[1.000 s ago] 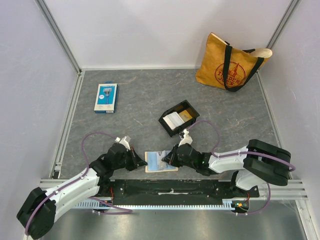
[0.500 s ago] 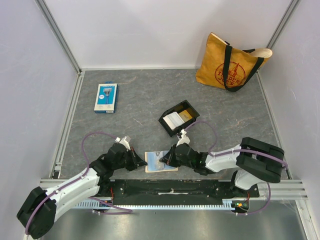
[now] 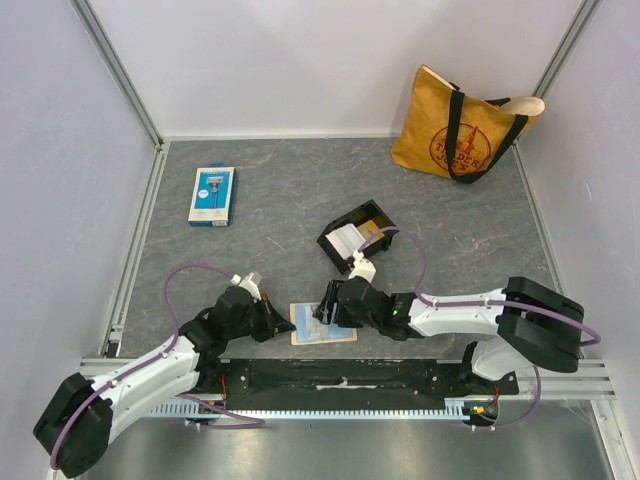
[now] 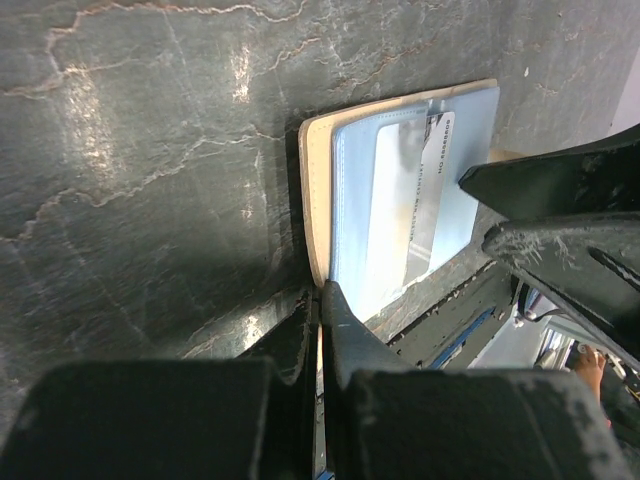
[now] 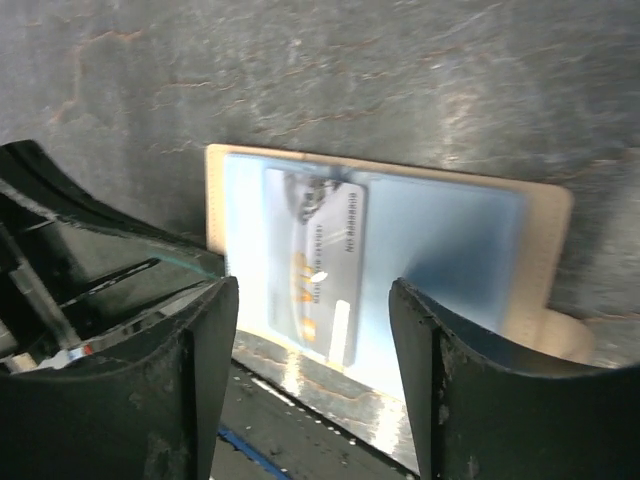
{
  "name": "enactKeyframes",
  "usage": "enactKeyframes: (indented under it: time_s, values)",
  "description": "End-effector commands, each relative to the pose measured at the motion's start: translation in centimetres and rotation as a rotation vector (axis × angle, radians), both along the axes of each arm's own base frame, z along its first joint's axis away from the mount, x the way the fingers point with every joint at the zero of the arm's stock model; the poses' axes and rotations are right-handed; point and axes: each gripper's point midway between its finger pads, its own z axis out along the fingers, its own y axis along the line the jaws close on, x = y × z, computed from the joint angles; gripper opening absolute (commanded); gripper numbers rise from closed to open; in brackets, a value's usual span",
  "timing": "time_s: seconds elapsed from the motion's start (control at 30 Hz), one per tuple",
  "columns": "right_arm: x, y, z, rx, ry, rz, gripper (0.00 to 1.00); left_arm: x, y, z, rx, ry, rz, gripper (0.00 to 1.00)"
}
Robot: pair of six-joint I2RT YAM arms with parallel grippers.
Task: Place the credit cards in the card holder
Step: Insert the credit card into the card holder.
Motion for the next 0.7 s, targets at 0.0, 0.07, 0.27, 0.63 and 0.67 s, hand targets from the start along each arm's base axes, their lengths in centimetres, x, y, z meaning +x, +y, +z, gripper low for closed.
enactKeyframes:
  time_s: [0.0, 0.07, 0.27, 0.63, 0.67]
  values:
    - [0.6, -2.7, -0.8, -0.167, -0.047, -0.003, 0.7, -0.4, 0.2, -0.9, -0.003, 0.021, 0.012, 0.02]
    - [0.5, -2.1, -0.9, -0.168, -0.036, 0.018, 0.7, -0.4, 0.2, -0.9, -0.004, 0.017, 0.009, 0.02]
    - [-0.1, 0.3, -1.0, -0.11, -0.018, 0.081, 0.61, -0.4, 0.2, -0.9, -0.004, 0.021, 0.009, 0.02]
    - [-0.9, 4.5, 0.7, -0.038, -0.036, 0.209, 0.38, -0.1, -0.2, -0.6, -0.009, 0.007, -0.001, 0.02]
    - [-1.0, 4.7, 0.8, -0.033, -0.037, 0.215, 0.38, 0.0, -0.1, -0.6, -0.008, 0.006, 0.001, 0.02]
